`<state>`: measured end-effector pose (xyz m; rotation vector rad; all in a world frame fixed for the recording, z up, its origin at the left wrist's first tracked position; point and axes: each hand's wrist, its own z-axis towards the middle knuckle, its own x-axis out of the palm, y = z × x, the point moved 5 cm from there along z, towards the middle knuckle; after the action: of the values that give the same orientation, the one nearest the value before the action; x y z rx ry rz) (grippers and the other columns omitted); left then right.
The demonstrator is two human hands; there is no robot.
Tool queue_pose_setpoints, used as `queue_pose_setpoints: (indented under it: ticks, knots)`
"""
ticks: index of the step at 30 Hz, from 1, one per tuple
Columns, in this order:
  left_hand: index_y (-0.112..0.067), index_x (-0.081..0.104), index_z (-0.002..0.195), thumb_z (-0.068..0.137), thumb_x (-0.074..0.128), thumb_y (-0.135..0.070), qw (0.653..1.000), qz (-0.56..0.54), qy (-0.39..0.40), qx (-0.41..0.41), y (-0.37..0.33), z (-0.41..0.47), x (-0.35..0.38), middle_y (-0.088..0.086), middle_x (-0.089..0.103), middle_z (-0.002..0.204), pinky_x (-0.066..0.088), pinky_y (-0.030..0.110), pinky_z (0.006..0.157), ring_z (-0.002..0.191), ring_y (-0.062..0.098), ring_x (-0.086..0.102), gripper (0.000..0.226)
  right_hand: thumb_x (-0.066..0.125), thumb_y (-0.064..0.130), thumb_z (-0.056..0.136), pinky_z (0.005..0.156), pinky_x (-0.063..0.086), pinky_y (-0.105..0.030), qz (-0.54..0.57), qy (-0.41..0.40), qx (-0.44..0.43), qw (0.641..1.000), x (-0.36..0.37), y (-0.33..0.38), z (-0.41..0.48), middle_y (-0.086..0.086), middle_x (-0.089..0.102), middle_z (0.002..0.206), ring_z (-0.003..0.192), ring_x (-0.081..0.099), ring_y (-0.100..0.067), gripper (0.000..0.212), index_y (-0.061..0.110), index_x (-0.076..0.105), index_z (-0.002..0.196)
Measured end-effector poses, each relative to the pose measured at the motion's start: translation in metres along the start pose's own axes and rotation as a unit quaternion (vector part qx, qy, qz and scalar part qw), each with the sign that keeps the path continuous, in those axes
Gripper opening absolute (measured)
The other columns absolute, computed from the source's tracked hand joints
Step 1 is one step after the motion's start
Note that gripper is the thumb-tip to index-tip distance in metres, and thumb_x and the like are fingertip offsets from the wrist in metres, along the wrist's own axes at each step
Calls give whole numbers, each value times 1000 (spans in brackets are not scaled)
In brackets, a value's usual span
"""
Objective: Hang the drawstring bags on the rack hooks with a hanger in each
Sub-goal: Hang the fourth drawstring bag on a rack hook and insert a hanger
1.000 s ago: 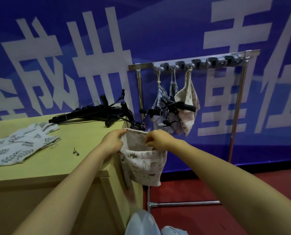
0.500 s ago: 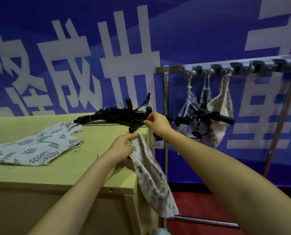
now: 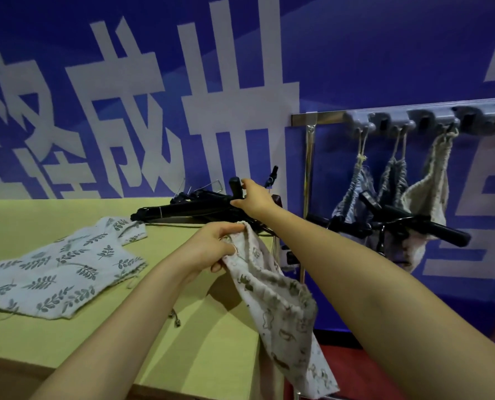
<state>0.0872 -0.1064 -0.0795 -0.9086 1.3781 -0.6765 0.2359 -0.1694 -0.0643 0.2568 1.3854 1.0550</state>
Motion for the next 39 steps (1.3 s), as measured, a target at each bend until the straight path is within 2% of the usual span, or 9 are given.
queue_pose_setpoints:
  ticks: [3,6,11,14,19,24,27,33,39]
  knots:
    - [-20,48,136,85,45,11,1000,-5,5,-2,3,13,-4,10,58,89,30,20,34,40,8,39,60,66,25,88,98,46,-41,14,15,13,1000,8,-3,21,-15,53,135,121,52,-32,61,8,38,139]
    - [-20,48,136,85,45,11,1000,-6,16,-5,5,18,-5,14,59,96,30,21,34,43,10,39,59,68,22,86,97,47,-43,-12,30,20,999,11,-8,35,-16,57,128,116,55,-33,50,7,48,129]
    - [-20,48,136,85,45,10,1000,-6,23,-7,8,25,-10,14,60,101,29,20,34,45,10,39,60,69,20,84,98,47,-42,-64,53,7,996,9,-8,46,-12,59,129,118,55,-31,49,11,51,128]
    - [-20,48,137,85,44,11,1000,-2,23,-8,7,25,-10,16,58,117,29,20,34,47,12,38,61,66,23,87,94,48,-40,-69,38,-25,997,8,-5,44,-10,60,127,115,57,-29,43,13,53,127]
    - [-20,47,138,85,43,11,1000,10,25,-4,5,21,-10,21,57,119,29,20,33,48,13,38,61,64,28,89,86,51,-41,-82,-20,-61,995,3,3,38,-9,65,119,107,62,-29,35,15,56,120]
    - [-20,46,138,85,42,12,1000,16,16,-1,2,17,-8,13,61,102,29,20,34,50,15,37,62,63,28,89,91,51,-42,-30,-60,-65,996,-13,16,25,-9,66,119,108,62,-28,35,14,56,121]
    - [-19,46,138,84,42,12,1000,20,10,5,-2,12,-7,21,61,107,29,21,35,48,16,37,62,64,30,88,90,50,-42,4,-94,-60,994,-26,19,13,-8,67,118,108,62,-28,34,14,58,118]
    - [-17,44,139,85,40,13,999,31,-6,7,-20,-3,3,10,54,71,31,19,34,46,14,41,62,63,32,88,89,51,-45,80,-154,-43,984,-58,16,-34,-6,67,115,106,62,-28,33,18,58,118]
    - [-14,46,138,83,42,13,997,65,-21,24,-43,-22,31,9,51,65,32,19,33,43,14,41,62,61,38,88,82,46,-36,114,-217,-15,969,-100,-2,-103,-1,67,118,108,61,-26,34,23,57,118]
